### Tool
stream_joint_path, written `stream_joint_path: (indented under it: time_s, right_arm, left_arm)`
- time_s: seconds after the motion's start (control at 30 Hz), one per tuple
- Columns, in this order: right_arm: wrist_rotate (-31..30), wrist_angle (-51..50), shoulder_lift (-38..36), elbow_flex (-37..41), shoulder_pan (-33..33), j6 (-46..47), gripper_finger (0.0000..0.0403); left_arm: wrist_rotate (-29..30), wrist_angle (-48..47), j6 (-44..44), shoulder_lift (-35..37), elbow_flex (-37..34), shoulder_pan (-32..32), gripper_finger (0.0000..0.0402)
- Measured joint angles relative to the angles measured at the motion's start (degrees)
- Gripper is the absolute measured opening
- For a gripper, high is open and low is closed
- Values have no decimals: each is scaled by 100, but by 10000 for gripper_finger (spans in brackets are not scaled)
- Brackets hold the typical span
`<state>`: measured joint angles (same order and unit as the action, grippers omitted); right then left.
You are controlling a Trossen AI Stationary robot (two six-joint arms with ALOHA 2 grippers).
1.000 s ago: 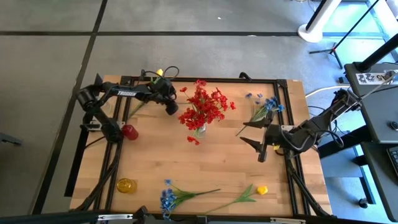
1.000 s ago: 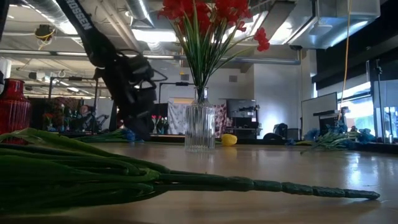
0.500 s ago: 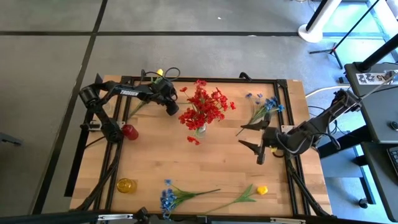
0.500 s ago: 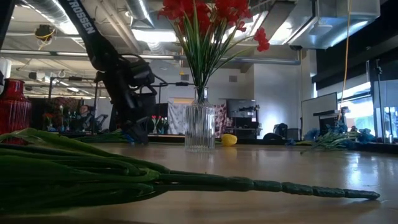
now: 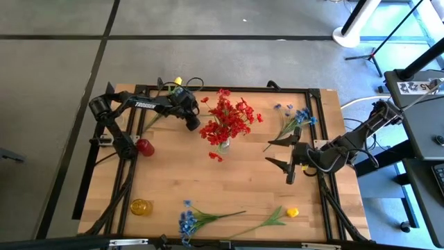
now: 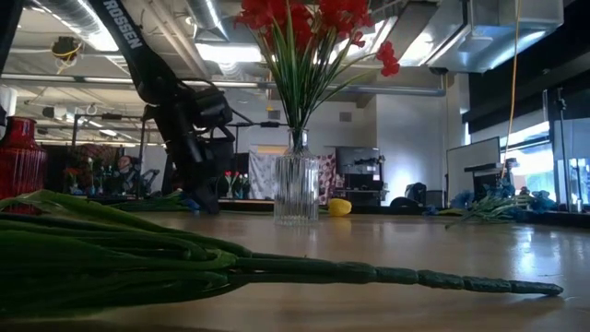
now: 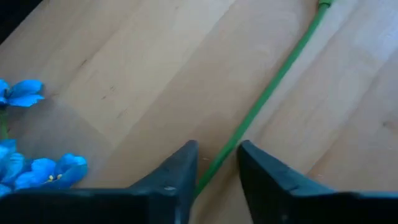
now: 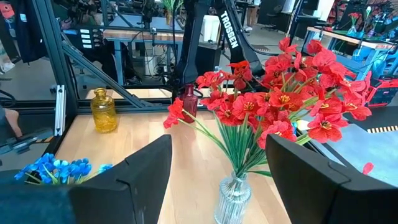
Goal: Sort flowers into vase by color
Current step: Put the top right yellow flower into the red vase
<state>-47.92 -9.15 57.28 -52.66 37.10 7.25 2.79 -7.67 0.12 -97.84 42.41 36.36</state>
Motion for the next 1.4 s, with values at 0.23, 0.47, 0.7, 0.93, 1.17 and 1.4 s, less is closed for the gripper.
stream_joint_path:
  time_s: [0.23, 0.47, 0.7, 0.93, 1.17, 1.4]
  right_arm:
    - [2, -9, 0, 0, 0, 0, 260]
    - [2, -140, 0, 0, 0, -2, 260]
    - [2, -140, 0, 0, 0, -2, 260]
    - [-7, -127, 0, 0, 0, -2, 260]
    - [-46, -117, 0, 0, 0, -2, 260]
    - [-33, -128, 0, 0, 0, -2, 260]
  left_arm:
    - [297, -63, -79, 41, -14, -380, 8]
    - [512, -871, -723, 386, -22, -1005, 3]
    - [662, -2333, -2875, 1072, -60, -2476, 2]
    - [931, -2760, -5178, 1316, -52, -4584, 1]
    - [1172, -2862, -6878, 1320, -43, -5982, 34]
    - [2217, -2654, -6864, 1313, -40, -6172, 112]
